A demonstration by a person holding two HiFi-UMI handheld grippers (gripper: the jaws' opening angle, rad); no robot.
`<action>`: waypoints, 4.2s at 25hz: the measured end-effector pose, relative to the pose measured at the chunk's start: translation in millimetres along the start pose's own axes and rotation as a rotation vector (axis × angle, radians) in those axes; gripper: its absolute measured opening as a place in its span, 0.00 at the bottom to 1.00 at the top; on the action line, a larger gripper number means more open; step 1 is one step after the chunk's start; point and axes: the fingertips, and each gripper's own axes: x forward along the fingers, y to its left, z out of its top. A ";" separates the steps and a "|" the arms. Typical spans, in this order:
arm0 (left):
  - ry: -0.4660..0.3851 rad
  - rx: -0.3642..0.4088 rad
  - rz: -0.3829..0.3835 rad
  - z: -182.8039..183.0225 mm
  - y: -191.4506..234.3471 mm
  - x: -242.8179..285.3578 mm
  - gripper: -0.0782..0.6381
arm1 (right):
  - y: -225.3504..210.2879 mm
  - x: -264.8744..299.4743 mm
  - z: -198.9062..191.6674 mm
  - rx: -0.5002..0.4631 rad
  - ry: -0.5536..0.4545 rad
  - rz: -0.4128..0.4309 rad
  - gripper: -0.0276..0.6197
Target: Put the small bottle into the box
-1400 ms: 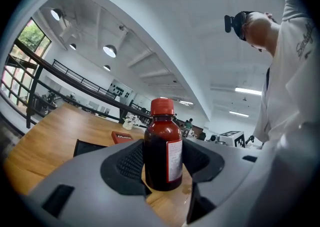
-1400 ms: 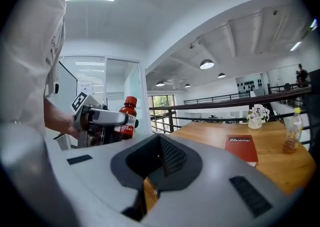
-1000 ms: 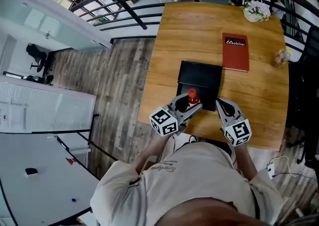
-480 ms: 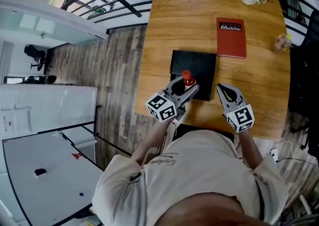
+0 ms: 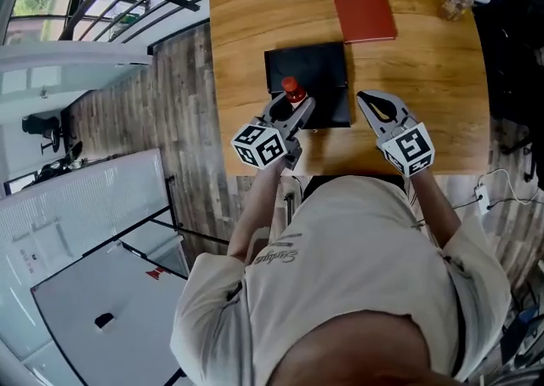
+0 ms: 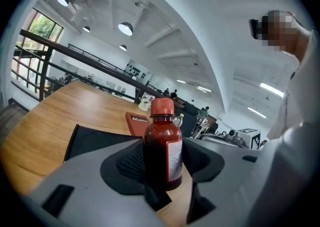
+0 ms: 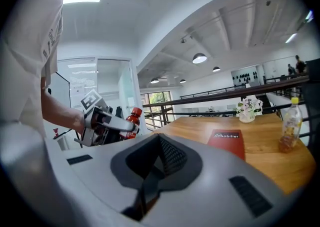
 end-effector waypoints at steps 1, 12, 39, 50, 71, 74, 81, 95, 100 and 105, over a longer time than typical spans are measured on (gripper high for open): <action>0.021 -0.010 0.001 -4.9 3.7 -1.4 0.42 | 3.0 1.2 3.6 0.003 -0.006 -0.006 0.04; 0.222 -0.228 0.066 -75.8 50.9 2.1 0.42 | 17.4 6.4 1.5 0.000 0.001 -0.051 0.03; 0.601 -0.391 0.296 -165.6 97.1 26.2 0.42 | 2.2 -35.0 -27.7 0.062 0.023 -0.160 0.04; 0.749 -0.332 0.372 -179.7 107.9 32.0 0.42 | 4.3 -28.6 -36.9 0.081 0.015 -0.151 0.03; 0.887 -0.317 0.399 -193.9 110.5 38.0 0.42 | -0.2 -41.0 -43.9 0.060 0.021 -0.174 0.03; 0.863 -0.353 0.396 -192.2 109.5 38.6 0.42 | 0.9 -41.0 -44.4 0.063 0.018 -0.162 0.04; 0.832 -0.358 0.401 -189.9 108.8 31.0 0.42 | 5.9 -41.3 -44.6 0.069 0.021 -0.140 0.03; 0.662 -0.323 0.405 -158.3 103.5 21.9 0.42 | 5.0 -32.5 -30.3 0.010 0.028 -0.032 0.03; 0.631 -0.268 0.353 -147.9 98.3 16.6 0.42 | 12.8 -28.9 -21.4 -0.011 0.033 -0.053 0.03; 0.556 -0.261 0.293 -138.0 93.3 -0.4 0.42 | 39.0 -23.0 -15.2 -0.007 0.055 -0.084 0.03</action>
